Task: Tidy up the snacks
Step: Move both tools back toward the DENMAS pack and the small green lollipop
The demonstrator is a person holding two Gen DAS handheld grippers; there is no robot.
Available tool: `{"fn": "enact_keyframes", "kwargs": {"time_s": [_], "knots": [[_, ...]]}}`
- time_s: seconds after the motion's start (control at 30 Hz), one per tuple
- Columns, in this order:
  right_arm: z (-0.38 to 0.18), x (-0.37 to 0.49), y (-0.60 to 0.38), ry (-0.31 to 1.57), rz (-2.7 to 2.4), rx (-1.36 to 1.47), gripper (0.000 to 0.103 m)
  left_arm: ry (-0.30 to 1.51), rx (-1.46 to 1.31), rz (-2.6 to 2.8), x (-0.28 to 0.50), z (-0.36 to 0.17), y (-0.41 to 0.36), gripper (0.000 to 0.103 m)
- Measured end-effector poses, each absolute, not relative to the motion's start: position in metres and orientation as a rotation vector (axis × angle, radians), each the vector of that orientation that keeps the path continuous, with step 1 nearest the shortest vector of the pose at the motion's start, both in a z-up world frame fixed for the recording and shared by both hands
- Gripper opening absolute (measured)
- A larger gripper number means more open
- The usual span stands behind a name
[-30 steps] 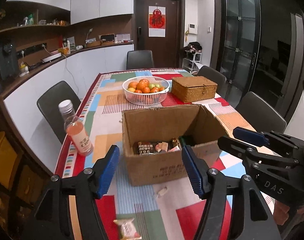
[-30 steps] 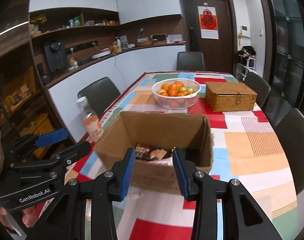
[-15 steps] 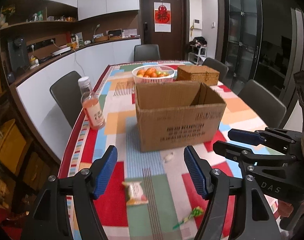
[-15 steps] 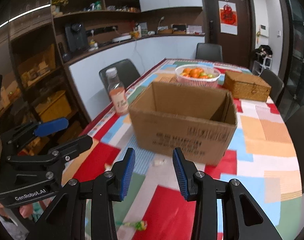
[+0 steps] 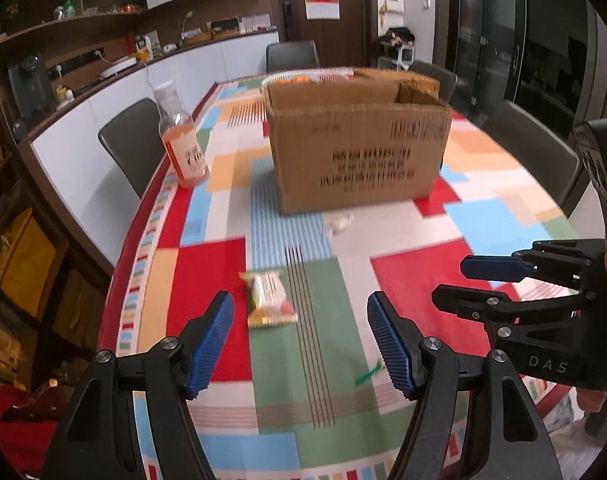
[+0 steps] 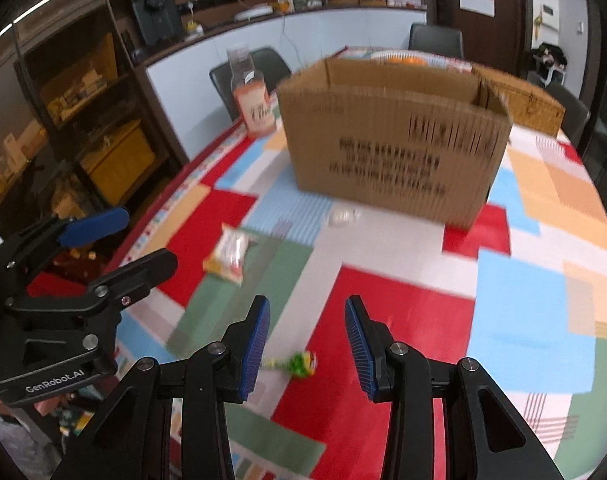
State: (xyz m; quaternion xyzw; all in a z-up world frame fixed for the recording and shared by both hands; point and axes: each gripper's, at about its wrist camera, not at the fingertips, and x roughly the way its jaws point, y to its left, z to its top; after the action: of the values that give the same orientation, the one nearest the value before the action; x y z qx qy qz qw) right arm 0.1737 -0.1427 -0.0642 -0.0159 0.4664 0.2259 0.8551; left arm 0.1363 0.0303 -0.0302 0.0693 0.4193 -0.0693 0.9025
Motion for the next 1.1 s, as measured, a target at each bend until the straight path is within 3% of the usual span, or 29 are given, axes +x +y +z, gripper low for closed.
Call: {"fn": "enact_keyframes", "kwargs": {"time_s": [0.47, 1.1], "knots": [[-0.120, 0.172, -0.136, 1.153, 0.495, -0.050, 0.040, 1.019, 0.151, -0.134, 0.127, -0.083, 0.036, 0.068], [-0.149, 0.188, -0.123, 1.221, 0.527, -0.038, 0.036, 1.066, 0.124, -0.125, 0.136, -0.102, 0.043, 0.068]]}}
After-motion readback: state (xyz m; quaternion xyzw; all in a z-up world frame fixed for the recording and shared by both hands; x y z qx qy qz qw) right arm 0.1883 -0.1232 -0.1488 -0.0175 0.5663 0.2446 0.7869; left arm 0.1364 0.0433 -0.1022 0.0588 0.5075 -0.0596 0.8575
